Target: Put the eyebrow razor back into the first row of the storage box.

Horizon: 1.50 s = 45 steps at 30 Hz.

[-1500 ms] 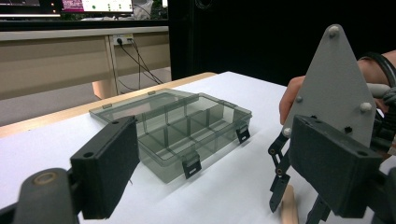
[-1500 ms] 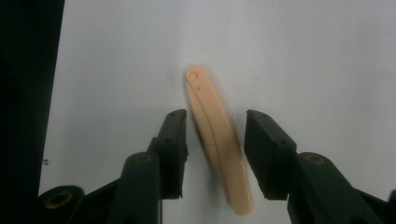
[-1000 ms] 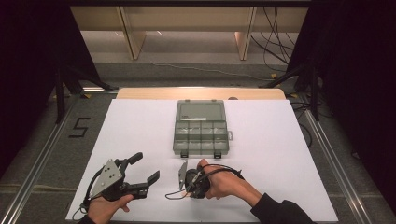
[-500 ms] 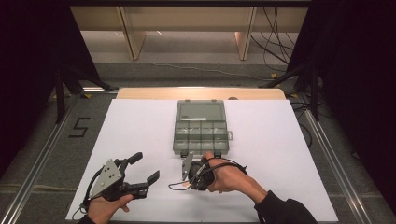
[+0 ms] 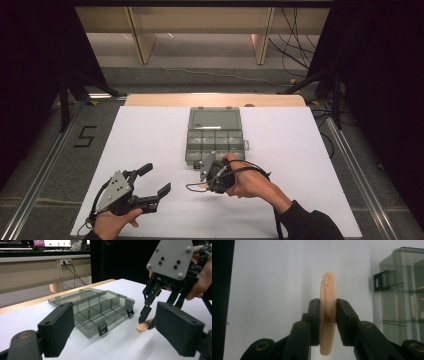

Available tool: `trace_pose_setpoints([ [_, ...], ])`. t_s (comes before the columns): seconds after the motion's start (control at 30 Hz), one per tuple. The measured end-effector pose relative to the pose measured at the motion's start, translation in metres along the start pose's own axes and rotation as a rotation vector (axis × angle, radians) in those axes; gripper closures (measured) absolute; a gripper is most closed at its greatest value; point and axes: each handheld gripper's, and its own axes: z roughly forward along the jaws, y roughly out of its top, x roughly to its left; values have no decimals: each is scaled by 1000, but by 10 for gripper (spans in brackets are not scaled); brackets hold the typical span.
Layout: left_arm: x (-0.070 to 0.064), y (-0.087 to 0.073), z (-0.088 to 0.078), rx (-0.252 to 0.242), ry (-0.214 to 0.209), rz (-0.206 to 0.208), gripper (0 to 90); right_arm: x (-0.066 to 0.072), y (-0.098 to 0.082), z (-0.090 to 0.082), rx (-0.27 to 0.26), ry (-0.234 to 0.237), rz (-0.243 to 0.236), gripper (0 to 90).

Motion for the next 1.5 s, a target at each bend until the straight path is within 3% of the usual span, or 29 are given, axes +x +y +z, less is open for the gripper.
trace_pose_setpoints([
  [0.4, 0, 0, 0, -1, 0, -1, 161, -13, -6, -13, -15, -65, 5, 743],
  [0.97, 0, 0, 0, 0, 1, 3, 161, -28, -12, -17, -37, -92, 60, 743],
  [1.0, 1, 0, 0, 0, 1, 4, 161, -30, -12, -18, -28, -113, 50, 743],
  [1.23, 0, 0, 0, -1, 2, -1, 161, -34, -11, -24, -40, -126, 54, 743],
  [1.3, 0, 0, 0, -1, 1, -2, 161, -37, -11, -25, -46, -150, 56, 743],
  [1.5, 0, 0, 0, -1, 2, -2, 161, -42, -13, -26, -47, -148, 70, 743],
])
